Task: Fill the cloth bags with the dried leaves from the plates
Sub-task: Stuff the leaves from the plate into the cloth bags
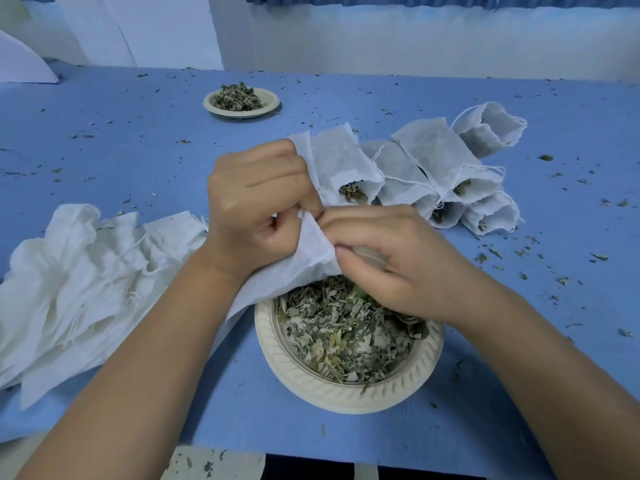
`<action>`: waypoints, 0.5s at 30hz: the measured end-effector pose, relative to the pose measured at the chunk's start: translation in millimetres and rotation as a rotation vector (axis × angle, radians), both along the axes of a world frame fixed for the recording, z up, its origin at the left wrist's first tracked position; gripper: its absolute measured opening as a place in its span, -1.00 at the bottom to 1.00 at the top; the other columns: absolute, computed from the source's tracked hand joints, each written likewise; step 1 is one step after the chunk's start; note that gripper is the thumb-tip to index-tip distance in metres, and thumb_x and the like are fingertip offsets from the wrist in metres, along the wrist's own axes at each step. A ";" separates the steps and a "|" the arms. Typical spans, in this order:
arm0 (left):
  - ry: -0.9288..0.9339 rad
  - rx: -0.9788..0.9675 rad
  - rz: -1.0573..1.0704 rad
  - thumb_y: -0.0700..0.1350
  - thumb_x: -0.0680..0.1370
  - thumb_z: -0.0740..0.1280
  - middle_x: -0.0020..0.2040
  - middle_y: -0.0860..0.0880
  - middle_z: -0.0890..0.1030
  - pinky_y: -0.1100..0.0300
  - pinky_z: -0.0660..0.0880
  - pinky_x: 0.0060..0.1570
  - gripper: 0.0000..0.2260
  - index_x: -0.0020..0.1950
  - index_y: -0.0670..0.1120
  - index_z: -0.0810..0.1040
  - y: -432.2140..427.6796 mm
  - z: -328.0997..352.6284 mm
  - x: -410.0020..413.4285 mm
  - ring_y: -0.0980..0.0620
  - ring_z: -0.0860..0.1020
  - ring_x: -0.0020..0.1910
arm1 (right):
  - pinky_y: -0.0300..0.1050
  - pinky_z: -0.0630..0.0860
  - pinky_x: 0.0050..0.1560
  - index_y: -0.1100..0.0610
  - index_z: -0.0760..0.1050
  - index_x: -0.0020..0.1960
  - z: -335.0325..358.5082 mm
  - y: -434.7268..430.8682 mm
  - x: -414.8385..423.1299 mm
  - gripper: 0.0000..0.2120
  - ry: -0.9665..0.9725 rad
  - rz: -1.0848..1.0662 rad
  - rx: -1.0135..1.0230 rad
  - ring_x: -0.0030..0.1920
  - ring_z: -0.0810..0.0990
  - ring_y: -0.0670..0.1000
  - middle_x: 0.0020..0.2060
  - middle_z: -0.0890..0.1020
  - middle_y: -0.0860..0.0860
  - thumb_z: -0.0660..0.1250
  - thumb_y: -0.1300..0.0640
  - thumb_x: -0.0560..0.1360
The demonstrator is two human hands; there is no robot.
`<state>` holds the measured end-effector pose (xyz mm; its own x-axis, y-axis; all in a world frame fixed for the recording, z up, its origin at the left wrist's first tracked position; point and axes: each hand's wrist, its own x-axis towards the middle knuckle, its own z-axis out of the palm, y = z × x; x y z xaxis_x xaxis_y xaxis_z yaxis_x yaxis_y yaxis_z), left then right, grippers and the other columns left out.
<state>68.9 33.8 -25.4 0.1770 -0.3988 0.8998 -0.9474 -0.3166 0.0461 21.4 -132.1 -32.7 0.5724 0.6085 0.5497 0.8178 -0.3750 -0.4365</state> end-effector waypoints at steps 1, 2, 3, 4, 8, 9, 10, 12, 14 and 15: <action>0.001 0.007 0.002 -0.48 0.18 0.10 -0.52 -0.09 0.38 0.19 0.15 -0.41 -0.76 -0.51 -0.20 0.44 1.2 0.5 0.6 -0.04 0.26 -0.45 | 0.08 0.46 -0.02 0.38 0.55 -0.17 2.0 -2.8 0.3 -0.81 0.018 0.017 -0.027 -0.14 0.58 0.17 -0.21 0.62 0.18 0.18 0.37 0.51; 0.002 0.009 0.006 -0.48 0.18 0.10 -0.52 -0.09 0.38 0.19 0.16 -0.42 -0.76 -0.51 -0.20 0.44 2.6 1.3 1.2 -0.04 0.26 -0.46 | 0.10 0.44 0.08 0.36 0.58 -0.13 5.5 -7.0 0.9 -0.78 0.023 0.019 -0.004 -0.10 0.60 0.16 -0.17 0.64 0.16 0.17 0.32 0.53; 0.001 0.010 0.012 -0.47 0.18 0.10 -0.52 -0.09 0.38 0.17 0.16 -0.43 -0.76 -0.51 -0.20 0.44 3.9 2.2 1.4 -0.04 0.26 -0.46 | 0.08 0.41 0.18 0.33 0.60 -0.08 9.2 -10.7 0.6 -0.74 0.016 0.007 0.047 -0.06 0.62 0.11 -0.12 0.67 0.12 0.15 0.26 0.54; -0.004 0.011 0.014 -0.47 0.18 0.10 -0.52 -0.09 0.38 0.16 0.16 -0.44 -0.76 -0.51 -0.20 0.44 4.6 3.0 1.3 -0.04 0.27 -0.46 | 0.06 0.36 0.26 0.30 0.61 -0.05 11.6 -13.0 0.0 -0.71 0.009 0.002 0.082 -0.04 0.63 0.06 -0.10 0.67 0.08 0.13 0.22 0.55; -0.025 0.055 0.002 -0.49 0.22 0.09 -0.53 -0.11 0.38 0.15 0.17 -0.46 -0.74 -0.52 -0.20 0.43 -0.5 0.4 -0.8 -0.06 0.27 -0.48 | 0.04 0.15 0.39 0.10 0.45 -0.27 4.1 -1.4 -5.5 -0.68 0.141 0.038 -0.196 -0.19 0.50 -0.20 -0.33 0.50 -0.13 0.10 0.09 0.61; -0.024 0.085 0.002 -0.49 0.24 0.09 -0.53 -0.13 0.38 0.12 0.18 -0.49 -0.74 -0.52 -0.21 0.43 -1.7 -0.8 -0.7 -0.07 0.28 -0.49 | 0.00 0.13 0.41 -0.01 0.40 -0.29 3.1 0.8 -5.8 -0.69 0.220 0.043 -0.235 -0.17 0.47 -0.29 -0.35 0.46 -0.19 0.10 0.08 0.62; -0.016 0.110 0.003 -0.49 0.24 0.09 -0.53 -0.14 0.38 0.10 0.19 -0.51 -0.74 -0.52 -0.22 0.43 -1.5 -1.1 0.3 -0.07 0.30 -0.50 | -0.04 0.14 0.42 -0.11 0.39 -0.28 6.2 0.9 -5.7 -0.70 0.309 0.037 -0.197 -0.10 0.47 -0.35 -0.33 0.47 -0.24 0.09 0.08 0.61; 0.006 0.121 0.017 -0.49 0.22 0.09 -0.53 -0.14 0.40 0.08 0.21 -0.52 -0.75 -0.52 -0.23 0.45 3.0 1.1 2.3 -0.08 0.31 -0.51 | -0.16 0.30 0.34 -0.07 0.55 -0.20 15.5 -8.8 -3.8 -0.69 0.410 -0.023 0.051 0.01 0.55 -0.29 -0.20 0.64 -0.19 0.08 0.07 0.59; 0.015 0.102 0.035 -0.48 0.19 0.08 -0.53 -0.13 0.40 0.08 0.19 -0.50 -0.77 -0.52 -0.24 0.45 8.4 5.0 3.3 -0.08 0.30 -0.51 | -0.30 0.44 0.07 0.11 0.63 -0.26 29.4 -27.3 -2.5 -0.55 0.442 -0.063 0.303 -0.09 0.64 -0.06 -0.22 0.70 0.00 0.05 0.07 0.61; 0.016 0.091 0.038 -0.47 0.17 0.07 -0.53 -0.12 0.40 0.08 0.18 -0.50 -0.77 -0.51 -0.24 0.45 10.1 6.4 3.3 -0.07 0.30 -0.50 | -0.25 0.45 -0.06 0.13 0.61 -0.35 35.2 -35.4 -3.3 -0.48 0.478 -0.043 0.313 -0.20 0.65 0.01 -0.30 0.69 0.05 0.03 0.05 0.62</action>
